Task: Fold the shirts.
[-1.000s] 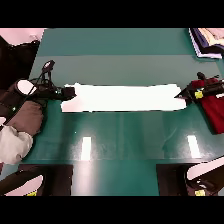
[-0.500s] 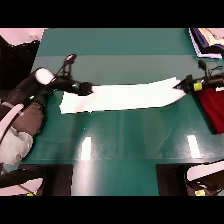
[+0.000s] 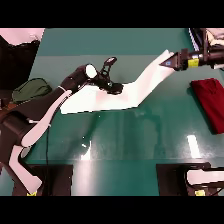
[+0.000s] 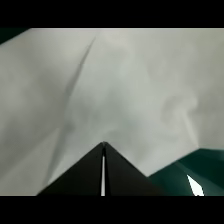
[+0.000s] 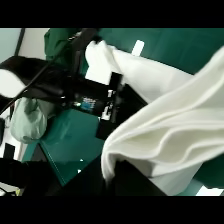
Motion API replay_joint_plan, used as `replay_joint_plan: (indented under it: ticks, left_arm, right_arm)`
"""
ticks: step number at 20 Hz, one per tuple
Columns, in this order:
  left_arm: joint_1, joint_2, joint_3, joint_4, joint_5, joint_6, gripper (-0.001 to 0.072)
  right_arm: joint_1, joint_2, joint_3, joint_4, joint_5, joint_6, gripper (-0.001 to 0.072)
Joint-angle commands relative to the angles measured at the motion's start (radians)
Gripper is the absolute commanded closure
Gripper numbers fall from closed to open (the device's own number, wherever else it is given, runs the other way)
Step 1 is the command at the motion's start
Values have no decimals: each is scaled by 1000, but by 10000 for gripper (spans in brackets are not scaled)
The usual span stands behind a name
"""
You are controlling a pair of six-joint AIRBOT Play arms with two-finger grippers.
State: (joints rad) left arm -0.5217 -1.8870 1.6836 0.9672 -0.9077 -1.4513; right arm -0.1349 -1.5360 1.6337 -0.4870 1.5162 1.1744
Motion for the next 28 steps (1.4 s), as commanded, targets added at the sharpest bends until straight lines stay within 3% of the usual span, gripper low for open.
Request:
replay_joint_plan:
  ticks: [1,7,14,20,28]
  left_arm:
    - [-10,-67,43,10,-19,-17,685]
    - [16,-67,43,59,-48,-19,684]
    - [113,-7,121,69,-169,-34,685]
    - [283,177,306,204,-315,-33,684]
    - [436,436,359,375,-482,-13,683]
  right_arm:
    - [122,8,114,-74,-5,46,702]
    - [251,8,184,-90,-52,64,702]
    - [357,2,218,-90,-169,65,702]
    - [468,-84,218,-89,-245,61,702]
    - [668,-278,218,-77,-472,-53,697]
